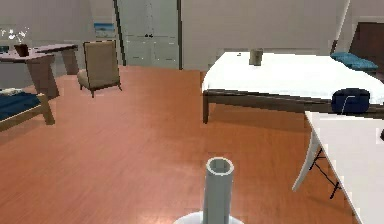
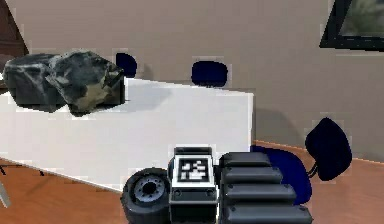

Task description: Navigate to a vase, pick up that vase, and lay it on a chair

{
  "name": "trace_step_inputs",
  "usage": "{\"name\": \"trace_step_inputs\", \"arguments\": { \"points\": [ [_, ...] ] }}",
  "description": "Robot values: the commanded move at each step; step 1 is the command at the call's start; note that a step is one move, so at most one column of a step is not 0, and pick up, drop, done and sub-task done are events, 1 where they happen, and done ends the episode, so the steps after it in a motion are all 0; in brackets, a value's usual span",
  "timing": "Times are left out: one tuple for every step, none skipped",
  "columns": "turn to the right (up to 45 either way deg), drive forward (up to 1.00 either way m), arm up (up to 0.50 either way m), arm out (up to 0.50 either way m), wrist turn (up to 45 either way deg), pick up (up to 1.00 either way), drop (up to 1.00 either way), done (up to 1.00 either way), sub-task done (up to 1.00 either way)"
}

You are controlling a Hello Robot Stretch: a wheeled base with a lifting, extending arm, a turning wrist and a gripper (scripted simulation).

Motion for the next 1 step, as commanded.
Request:
{"name": "trace_step_inputs", "arguments": {
  "points": [
    [-30.0,0.0,0.0,0.0,0.0,0.0,0.0,0.0,0.0]
  ]
}}
